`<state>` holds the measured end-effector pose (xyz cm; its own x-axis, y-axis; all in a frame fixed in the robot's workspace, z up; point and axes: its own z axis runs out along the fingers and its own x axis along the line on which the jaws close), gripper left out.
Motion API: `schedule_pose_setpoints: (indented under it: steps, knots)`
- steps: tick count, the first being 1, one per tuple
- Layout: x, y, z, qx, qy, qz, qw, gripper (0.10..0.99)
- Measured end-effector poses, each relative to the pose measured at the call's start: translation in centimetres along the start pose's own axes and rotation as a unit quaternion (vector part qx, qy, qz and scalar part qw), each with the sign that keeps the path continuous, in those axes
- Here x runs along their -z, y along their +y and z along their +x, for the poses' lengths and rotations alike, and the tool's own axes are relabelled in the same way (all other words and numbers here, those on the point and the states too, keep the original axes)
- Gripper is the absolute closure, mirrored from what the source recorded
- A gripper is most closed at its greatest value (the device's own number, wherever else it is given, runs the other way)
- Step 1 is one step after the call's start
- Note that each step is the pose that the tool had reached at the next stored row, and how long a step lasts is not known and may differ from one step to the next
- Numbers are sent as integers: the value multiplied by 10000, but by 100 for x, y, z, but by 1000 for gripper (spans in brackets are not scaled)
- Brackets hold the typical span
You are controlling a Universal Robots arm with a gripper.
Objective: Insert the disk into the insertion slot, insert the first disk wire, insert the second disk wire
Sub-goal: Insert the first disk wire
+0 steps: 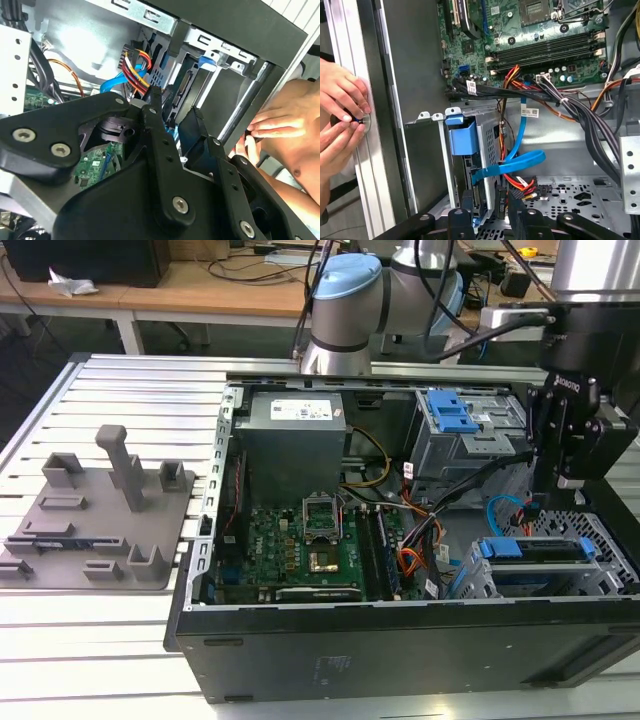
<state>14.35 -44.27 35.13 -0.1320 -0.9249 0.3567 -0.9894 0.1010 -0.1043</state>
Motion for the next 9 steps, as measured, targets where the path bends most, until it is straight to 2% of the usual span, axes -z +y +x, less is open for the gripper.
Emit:
schedule_pose_setpoints:
  steps: [4, 5, 7, 8, 9]
  knots:
    - [-35, 0, -41, 8, 70, 10, 10000, 678]
    - [-37, -3, -55, 16, 98, 14, 9999, 678]
    - [-36, -7, -58, 40, 207, 20, 9998, 678]
    - [-36, -7, -63, 48, 238, 26, 9997, 678]
    - [-36, -7, -65, 55, 238, 29, 9997, 678]
